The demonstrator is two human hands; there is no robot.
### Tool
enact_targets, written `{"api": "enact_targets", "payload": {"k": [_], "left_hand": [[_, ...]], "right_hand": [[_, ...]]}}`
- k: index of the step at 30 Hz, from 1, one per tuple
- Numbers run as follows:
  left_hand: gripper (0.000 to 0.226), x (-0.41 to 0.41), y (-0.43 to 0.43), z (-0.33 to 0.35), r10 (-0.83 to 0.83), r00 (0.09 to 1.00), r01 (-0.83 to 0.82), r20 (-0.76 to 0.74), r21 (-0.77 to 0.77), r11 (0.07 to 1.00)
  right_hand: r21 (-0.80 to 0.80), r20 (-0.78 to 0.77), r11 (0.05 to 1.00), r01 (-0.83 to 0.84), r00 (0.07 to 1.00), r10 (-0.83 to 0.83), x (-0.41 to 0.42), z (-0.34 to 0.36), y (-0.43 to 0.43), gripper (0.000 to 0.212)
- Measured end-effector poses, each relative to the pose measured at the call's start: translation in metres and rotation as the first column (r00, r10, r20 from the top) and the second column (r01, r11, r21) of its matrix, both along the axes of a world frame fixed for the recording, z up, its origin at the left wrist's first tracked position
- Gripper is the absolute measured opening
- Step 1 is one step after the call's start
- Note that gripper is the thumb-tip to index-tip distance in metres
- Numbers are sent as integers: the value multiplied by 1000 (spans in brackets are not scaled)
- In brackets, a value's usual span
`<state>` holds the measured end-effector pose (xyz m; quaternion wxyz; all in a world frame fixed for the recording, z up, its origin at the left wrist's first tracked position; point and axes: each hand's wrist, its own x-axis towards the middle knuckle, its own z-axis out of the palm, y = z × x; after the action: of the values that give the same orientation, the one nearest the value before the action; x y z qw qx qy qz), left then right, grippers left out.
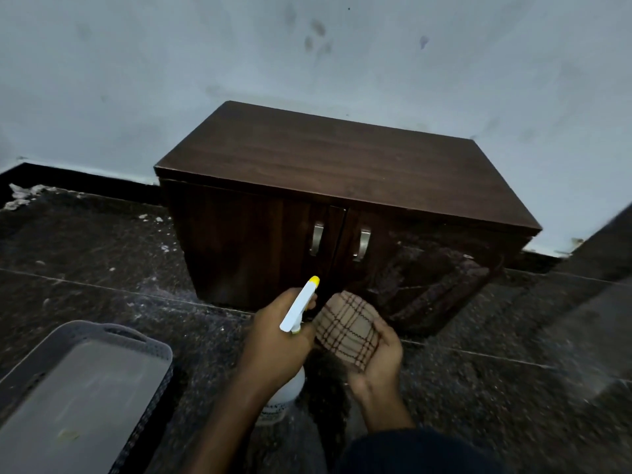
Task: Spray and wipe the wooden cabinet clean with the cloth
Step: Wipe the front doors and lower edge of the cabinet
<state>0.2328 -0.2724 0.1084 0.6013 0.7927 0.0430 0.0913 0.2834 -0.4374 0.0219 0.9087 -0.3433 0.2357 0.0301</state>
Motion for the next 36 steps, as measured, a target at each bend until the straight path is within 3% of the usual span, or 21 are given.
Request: {"api": "enact_targets", "payload": {"k": [2,4,9,12,15,21,23,25,27,29,31,33,34,36], "left_hand": [[42,3,-10,-7,-35,999,36,-30,24,999],[39,9,-24,-9,-95,994,98,-50,52,994],[33,29,-52,-9,-241,969,245,-48,112,963],[21,36,-69,-10,-273,960,279,-56,182,943],[26,46,-83,-4,-276,960,280,-50,169,945],[31,51,-96,-4,-300,954,296,8,138,945],[35,51,-94,-4,-301,953,296,22,120,947],[39,53,-90,-3,-290,957,285,27,111,952],[41,55,-85,-2,-272,962,267,32,104,958],[43,55,-79,-1,-254,966,249,44,103,963],[43,55,-75,2,-259,964,253,52,104,962],[38,53,-71,4,-279,959,273,53,97,957],[36,52,-69,4,-288,956,282,58,94,955],[33,50,-64,4,-279,958,272,66,98,957]], "right_hand": [[220,-3,975,-16,1000,17,-15,4,-18,46],[262,43,965,-25,999,14,-26,7,-32,52],[199,54,980,11,998,-22,-33,21,-43,44],[232,47,963,134,988,-149,-35,30,-58,33],[215,26,940,265,961,-277,-29,41,-74,28],[-38,-12,886,462,886,-463,-24,48,-78,24],[-150,96,775,614,789,-607,-10,52,-73,23],[-253,324,600,759,651,-686,13,60,-69,32],[-404,571,441,801,598,-563,41,63,-65,45],[-636,700,216,741,671,-243,66,50,-58,55],[-765,637,-59,641,767,74,83,25,-48,58],[-753,491,-356,554,833,256,86,-6,-40,63],[-719,417,-453,527,849,325,83,-23,-40,68],[-706,310,-507,496,859,408,70,-47,-45,84]]}}
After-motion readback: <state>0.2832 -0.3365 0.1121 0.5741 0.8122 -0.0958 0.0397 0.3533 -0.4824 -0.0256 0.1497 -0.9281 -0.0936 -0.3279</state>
